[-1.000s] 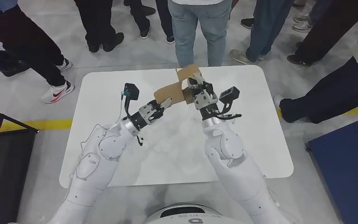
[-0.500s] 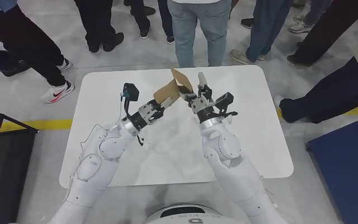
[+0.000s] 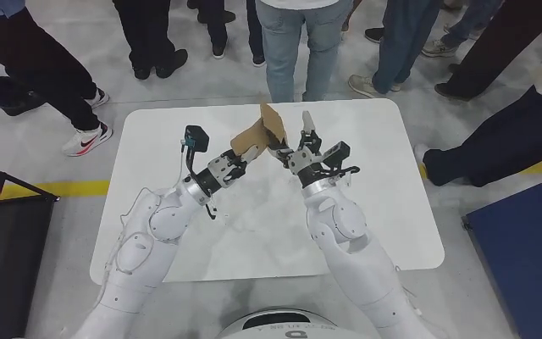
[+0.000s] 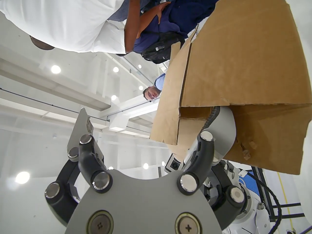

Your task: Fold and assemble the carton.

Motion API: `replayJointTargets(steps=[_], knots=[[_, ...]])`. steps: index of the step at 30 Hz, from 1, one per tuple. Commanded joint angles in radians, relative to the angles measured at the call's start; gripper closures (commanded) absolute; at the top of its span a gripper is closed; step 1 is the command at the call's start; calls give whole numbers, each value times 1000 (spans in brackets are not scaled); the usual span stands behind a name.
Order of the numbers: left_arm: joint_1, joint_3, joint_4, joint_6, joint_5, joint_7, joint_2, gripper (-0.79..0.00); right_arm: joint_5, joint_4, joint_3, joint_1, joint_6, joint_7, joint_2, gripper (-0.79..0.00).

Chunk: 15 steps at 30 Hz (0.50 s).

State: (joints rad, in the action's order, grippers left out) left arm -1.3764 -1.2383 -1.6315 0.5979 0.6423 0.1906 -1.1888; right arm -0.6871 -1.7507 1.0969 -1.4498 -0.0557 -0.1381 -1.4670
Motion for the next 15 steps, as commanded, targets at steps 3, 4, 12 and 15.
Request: replayJointTargets(steps=[3,4,12,15], knots=[[-6,2,-22,0,17,-17,0,0,-278,22,32,23,16,-58,-16,-785],[-7,1,-27,4,30,-24,0,0,-300,31,38,30,16,-71,-18,-785],[-21,15,-83,34,195,-82,4,0,-797,57,105,64,229,-85,-33,-573],[-23,15,-86,45,199,-80,5,0,-969,76,154,74,308,-97,-32,-600]])
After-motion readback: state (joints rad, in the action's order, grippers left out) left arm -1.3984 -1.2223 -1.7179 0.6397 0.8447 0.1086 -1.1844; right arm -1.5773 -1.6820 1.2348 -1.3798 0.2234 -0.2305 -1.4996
